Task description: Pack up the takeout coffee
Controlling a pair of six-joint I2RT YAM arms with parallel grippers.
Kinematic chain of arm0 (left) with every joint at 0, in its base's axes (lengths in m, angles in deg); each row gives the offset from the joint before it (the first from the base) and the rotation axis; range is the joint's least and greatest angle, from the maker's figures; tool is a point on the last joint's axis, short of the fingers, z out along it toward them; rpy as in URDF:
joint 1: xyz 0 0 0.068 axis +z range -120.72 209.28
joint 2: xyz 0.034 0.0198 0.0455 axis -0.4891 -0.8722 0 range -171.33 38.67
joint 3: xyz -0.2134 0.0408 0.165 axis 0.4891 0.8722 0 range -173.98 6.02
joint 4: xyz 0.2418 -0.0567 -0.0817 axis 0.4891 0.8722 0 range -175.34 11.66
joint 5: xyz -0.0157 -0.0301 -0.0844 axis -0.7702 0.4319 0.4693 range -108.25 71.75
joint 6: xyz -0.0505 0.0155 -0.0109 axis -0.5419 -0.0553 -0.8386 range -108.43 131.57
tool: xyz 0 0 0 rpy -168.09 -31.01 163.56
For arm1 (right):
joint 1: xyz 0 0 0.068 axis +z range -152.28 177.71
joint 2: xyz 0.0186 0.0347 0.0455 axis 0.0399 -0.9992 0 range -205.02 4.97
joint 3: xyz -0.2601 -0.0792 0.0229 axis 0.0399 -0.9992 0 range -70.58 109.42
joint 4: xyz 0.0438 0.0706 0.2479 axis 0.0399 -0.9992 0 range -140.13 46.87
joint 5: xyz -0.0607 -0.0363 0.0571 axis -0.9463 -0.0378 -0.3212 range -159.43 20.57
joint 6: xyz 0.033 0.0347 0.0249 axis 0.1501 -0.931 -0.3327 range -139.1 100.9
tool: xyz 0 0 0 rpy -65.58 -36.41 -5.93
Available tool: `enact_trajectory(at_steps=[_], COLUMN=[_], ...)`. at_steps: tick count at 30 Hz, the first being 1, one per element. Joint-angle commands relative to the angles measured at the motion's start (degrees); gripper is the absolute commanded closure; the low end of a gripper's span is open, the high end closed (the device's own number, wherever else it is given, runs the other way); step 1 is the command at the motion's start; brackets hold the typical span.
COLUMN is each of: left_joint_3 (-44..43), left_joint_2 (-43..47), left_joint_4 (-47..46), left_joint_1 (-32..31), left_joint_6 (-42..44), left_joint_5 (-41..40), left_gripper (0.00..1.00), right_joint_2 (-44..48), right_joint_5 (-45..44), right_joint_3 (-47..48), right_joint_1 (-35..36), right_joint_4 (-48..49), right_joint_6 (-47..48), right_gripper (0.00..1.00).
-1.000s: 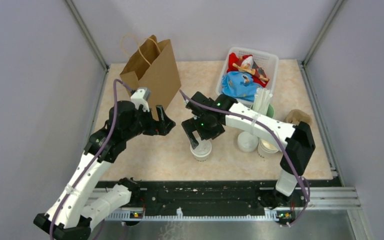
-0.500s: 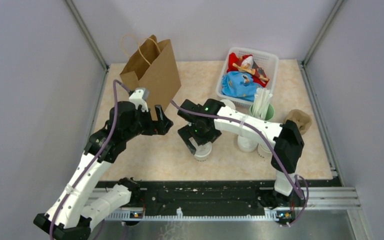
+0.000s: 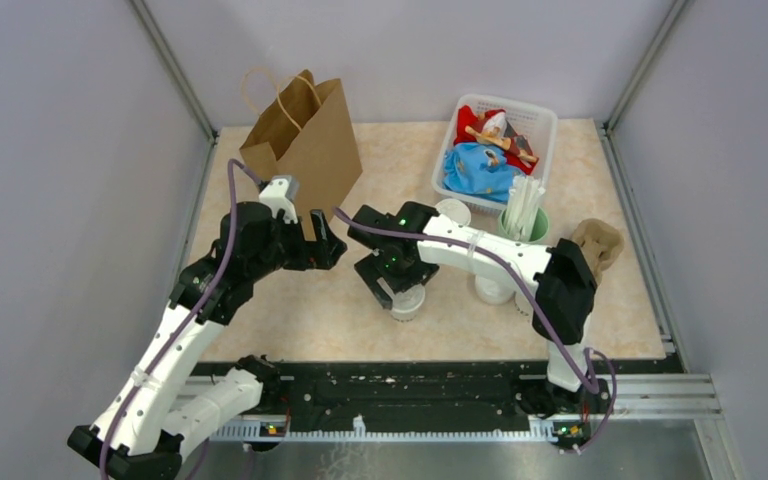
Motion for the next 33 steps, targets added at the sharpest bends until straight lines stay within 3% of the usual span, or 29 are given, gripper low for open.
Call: enact_trajectory(at_steps=[1, 6, 15, 20, 28, 33], left_joint_3=[-0.94, -1.12, -2.03, -4.54, -19.4, -32.81], left_joint_2=[-0.35, -0.82, -1.85, -2.94, -11.68, -19.31], left_joint_4=[-0.8, -1.4, -1.42, -0.53, 6.31, 10.23], left_joint_1=[0.0, -0.04, -0.02, -0.11, 0.02, 0.45], left_joint_6=[0.65, 0.65, 0.43, 0.64, 2.93, 5.76], left_joint_5=[-0.4, 0.04, 1.0, 0.46, -7.56, -17.98], left_gripper=[0.02, 0.02, 0.02, 0.02, 0.02, 0.02], right_joint_2=[0.52, 3.55, 10.19, 11.05, 12.51, 14.06], right_joint_5=[-4.74, -8.84, -6.3, -7.42, -4.89, -2.84], right_joint_3=[2.67, -2.19, -12.66, -14.61, -6.89, 2.03], right_joint_1=[0.79, -0.96, -13.91, -16.81, -16.89, -16.95], right_joint_4=[-1.47, 0.68, 9.68, 10.91, 7.07, 3.24], right_joint_6=[-0.56, -2.96, -2.39, -1.26, 0.0, 1.63], right_gripper=[0.17, 0.23, 0.23, 0.2, 0.02, 0.01])
